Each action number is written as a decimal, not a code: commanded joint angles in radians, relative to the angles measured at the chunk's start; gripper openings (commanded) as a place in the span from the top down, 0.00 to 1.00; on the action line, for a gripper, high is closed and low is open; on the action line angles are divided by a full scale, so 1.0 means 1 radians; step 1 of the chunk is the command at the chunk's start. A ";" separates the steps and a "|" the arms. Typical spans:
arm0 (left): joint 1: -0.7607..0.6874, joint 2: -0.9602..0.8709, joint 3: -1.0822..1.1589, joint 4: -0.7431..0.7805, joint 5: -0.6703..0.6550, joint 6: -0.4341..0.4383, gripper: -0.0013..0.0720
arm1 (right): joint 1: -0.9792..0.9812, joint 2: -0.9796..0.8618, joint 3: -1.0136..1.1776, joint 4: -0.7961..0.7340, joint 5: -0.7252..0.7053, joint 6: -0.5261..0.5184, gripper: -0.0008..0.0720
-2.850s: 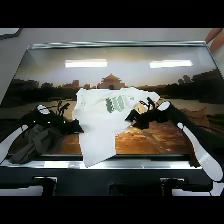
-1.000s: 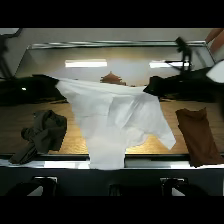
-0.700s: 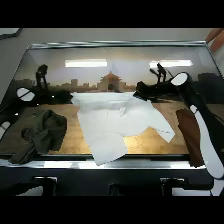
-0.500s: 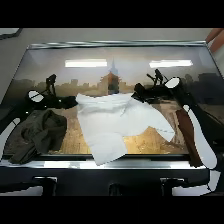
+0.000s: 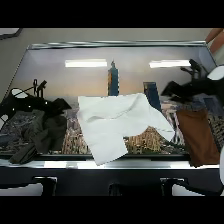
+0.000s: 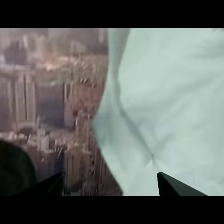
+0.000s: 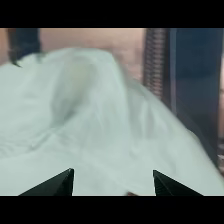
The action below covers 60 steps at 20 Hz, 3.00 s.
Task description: Fold the shirts.
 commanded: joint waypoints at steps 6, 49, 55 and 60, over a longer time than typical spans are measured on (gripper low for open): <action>-0.023 0.090 -0.422 -0.129 0.021 0.132 0.21 | -0.134 0.301 -0.528 -0.120 0.019 -0.011 0.19; -0.027 0.505 0.507 -0.118 0.024 0.082 0.95 | -0.134 0.650 0.063 0.047 -0.475 -0.076 0.94; 0.039 0.735 0.840 0.076 0.165 -0.102 0.95 | -0.134 0.940 0.201 -0.227 -0.409 0.196 0.94; 0.039 0.774 0.840 0.077 0.122 -0.121 0.95 | -0.134 0.956 0.201 -0.226 -0.337 0.197 0.94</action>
